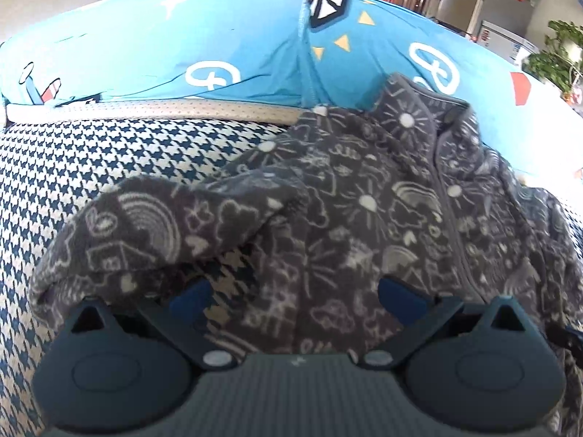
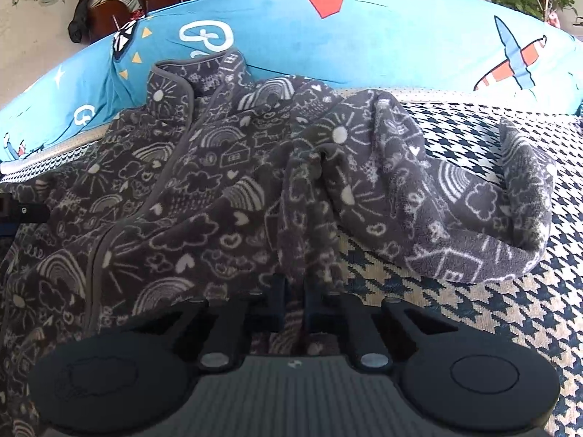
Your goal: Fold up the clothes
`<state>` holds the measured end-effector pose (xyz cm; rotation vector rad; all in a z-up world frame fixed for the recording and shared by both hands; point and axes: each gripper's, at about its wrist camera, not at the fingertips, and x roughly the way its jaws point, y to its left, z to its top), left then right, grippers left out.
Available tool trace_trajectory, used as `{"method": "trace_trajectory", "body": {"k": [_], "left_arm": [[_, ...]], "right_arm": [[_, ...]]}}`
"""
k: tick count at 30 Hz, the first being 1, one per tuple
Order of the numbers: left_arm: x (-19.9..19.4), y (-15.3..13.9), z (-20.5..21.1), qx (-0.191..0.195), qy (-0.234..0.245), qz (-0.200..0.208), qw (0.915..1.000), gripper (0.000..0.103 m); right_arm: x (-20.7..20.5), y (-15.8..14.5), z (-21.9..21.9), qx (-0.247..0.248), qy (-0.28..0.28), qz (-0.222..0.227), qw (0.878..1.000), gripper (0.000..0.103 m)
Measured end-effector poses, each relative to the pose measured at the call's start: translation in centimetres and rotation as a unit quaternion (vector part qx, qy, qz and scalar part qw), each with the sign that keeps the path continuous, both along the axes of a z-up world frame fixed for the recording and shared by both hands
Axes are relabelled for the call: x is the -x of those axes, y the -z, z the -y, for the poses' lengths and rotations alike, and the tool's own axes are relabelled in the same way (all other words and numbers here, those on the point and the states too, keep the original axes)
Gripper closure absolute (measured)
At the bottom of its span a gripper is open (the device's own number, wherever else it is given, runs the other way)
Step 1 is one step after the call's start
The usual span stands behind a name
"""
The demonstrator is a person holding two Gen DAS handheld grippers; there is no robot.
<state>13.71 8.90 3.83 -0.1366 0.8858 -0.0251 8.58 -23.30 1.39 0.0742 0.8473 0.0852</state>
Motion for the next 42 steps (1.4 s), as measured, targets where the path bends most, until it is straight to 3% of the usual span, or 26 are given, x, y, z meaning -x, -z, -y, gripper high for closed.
{"method": "trace_trajectory", "body": {"k": [25, 37, 42], "left_arm": [[-1.5, 1.4, -0.8, -0.037, -0.027, -0.008, 0.9989, 0.000], [-0.9, 2.5, -0.4, -0.091, -0.030, 0.002, 0.9954, 0.000], [1.1, 1.1, -0.6, -0.105, -0.031, 0.041, 0.9931, 0.000]], "right_arm": [[-0.3, -0.2, 1.1, 0.031, 0.082, 0.005, 0.996, 0.098], [2.3, -1.9, 3.3, -0.052, 0.098, 0.008, 0.994, 0.076], [5.2, -2.8, 3.7, -0.086, 0.113, 0.020, 0.990, 0.055]]}}
